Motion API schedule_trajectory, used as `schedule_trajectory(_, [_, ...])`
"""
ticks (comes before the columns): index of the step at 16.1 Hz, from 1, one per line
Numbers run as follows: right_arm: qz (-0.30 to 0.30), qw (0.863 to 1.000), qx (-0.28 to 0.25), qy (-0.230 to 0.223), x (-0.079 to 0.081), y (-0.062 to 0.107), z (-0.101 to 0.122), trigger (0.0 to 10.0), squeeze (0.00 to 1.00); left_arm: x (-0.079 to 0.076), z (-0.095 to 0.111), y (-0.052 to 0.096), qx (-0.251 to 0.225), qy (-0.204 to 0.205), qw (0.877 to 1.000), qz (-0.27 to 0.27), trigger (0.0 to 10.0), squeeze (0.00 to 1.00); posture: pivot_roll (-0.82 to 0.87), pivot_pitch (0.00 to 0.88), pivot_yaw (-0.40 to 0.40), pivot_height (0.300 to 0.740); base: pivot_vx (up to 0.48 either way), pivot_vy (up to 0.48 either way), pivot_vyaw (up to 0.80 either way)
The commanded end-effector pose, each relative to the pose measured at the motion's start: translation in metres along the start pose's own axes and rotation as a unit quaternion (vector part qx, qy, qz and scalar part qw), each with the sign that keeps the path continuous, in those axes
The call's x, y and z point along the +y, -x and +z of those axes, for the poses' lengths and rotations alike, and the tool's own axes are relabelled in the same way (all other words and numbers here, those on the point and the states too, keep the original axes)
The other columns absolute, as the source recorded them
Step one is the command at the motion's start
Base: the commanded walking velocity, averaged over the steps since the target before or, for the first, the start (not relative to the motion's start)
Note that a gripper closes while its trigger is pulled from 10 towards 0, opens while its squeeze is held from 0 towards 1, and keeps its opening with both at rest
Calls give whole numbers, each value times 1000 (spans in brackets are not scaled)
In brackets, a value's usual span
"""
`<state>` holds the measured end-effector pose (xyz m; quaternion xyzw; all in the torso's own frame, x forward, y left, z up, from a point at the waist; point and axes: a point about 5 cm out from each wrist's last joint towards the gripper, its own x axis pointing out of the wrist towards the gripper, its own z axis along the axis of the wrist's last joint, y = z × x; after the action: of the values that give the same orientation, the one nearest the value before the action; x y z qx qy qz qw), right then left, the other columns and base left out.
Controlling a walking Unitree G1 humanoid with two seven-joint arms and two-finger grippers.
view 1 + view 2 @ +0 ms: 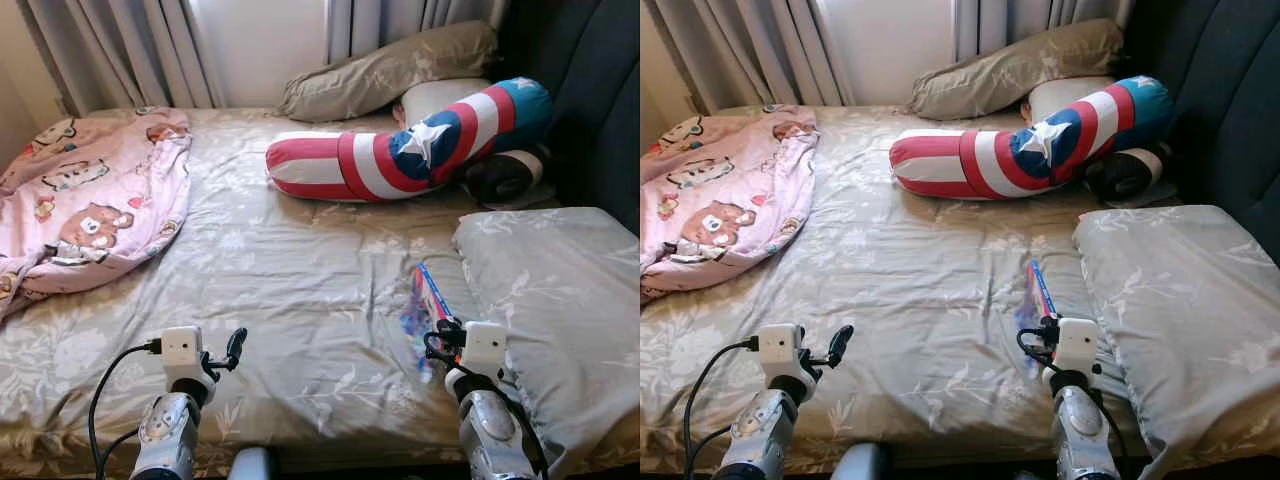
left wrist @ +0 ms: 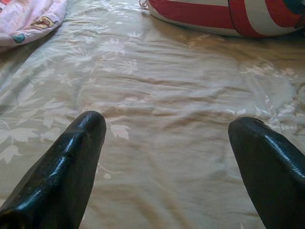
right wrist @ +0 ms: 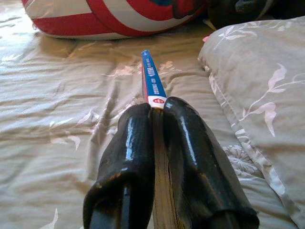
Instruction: Clean up the room
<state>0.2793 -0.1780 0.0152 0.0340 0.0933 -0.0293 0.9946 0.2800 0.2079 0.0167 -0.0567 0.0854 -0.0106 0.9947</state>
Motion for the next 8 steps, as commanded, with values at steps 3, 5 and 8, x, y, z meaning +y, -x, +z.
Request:
schedule_trajectory(3, [9,999,-34,1,3,-6,14,10000,0,1,6,-3,-8,-2,1000,-4,10000,0,-25,0,-5,650,183,0,0])
schedule_trajectory(5, [10,999,-32,1,3,-6,13,10000,0,1,6,-3,-9,-2,1000,-4,10000,0,-16,0,-7,650,296,0,0])
schedule_trajectory(8, [9,999,-34,0,5,-7,14,10000,0,3,6,-2,-8,-4,1000,-6,10000,0,-26,0,-4,650,308,0,0])
